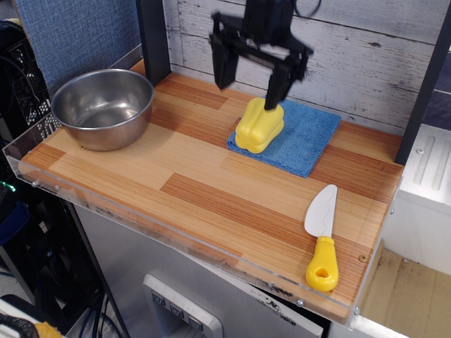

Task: Place the capsicum into the steel pot.

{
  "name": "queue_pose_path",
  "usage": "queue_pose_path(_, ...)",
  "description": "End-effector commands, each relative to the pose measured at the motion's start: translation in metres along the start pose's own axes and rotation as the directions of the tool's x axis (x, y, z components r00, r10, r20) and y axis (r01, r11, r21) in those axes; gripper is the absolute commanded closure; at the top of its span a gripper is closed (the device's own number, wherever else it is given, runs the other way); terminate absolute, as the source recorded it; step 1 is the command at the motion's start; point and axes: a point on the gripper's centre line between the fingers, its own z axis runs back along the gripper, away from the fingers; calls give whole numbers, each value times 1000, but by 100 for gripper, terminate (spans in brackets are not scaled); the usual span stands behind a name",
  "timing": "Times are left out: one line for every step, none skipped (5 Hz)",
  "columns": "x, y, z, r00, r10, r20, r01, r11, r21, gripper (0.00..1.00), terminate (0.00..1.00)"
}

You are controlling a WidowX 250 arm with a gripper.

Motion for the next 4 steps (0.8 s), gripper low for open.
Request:
queue_pose_path(14, 2, -15, 998, 54, 29, -54, 999, 4, 0, 0)
queue_pose_path(20, 4, -35, 998, 68, -14, -68, 997, -27, 0, 0)
queue_pose_path(24, 3, -53, 997, 66, -48, -68, 996, -51, 0, 0)
queue_pose_path(26, 2, -60, 996, 70, -54, -73, 996, -46, 0, 0)
